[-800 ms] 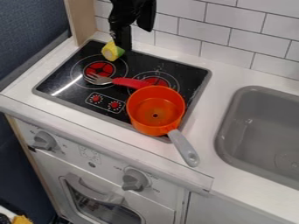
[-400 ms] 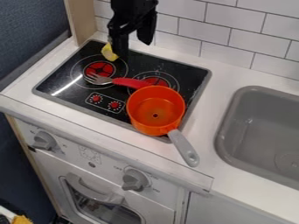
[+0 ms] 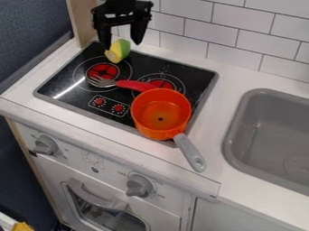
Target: Put the corn between the stove and the sink
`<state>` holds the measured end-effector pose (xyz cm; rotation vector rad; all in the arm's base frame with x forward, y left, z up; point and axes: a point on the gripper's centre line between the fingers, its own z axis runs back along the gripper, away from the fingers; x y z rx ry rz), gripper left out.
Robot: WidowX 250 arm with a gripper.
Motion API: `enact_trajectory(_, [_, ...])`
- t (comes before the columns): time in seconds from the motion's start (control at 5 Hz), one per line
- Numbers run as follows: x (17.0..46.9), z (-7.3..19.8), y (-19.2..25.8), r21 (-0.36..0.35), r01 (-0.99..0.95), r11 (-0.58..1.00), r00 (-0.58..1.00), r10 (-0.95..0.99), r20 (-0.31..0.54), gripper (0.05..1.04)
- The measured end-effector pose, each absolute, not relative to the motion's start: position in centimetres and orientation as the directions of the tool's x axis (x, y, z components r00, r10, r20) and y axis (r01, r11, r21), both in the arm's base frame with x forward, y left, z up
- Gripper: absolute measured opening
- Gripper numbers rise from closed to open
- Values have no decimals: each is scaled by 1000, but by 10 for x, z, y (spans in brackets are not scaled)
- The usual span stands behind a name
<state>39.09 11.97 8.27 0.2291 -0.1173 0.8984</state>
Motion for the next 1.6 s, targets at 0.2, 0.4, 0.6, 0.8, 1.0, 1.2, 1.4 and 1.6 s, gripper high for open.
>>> enact_trajectory(0.2, [403,73,138,235,-619,749,784,603,144,1001])
enact_trajectory(0.4, [418,68,146,261,-513,818,859,494,138,1001])
enact_trajectory(0.6, [426,58,144,232,-419,878,908,410,90,1001])
enact_trajectory(0.8, [428,54,144,194,-397,897,918,387,87,1001])
enact_trajectory(1.0, [426,34,145,187,-371,910,928,372,30,1001])
enact_trajectory(1.2, [426,32,153,203,-383,901,922,388,18,948])
enact_trajectory(1.4, [425,30,155,221,-401,889,913,408,12,723])
enact_trajectory(1.6, [425,28,154,218,-417,882,906,421,29,719])
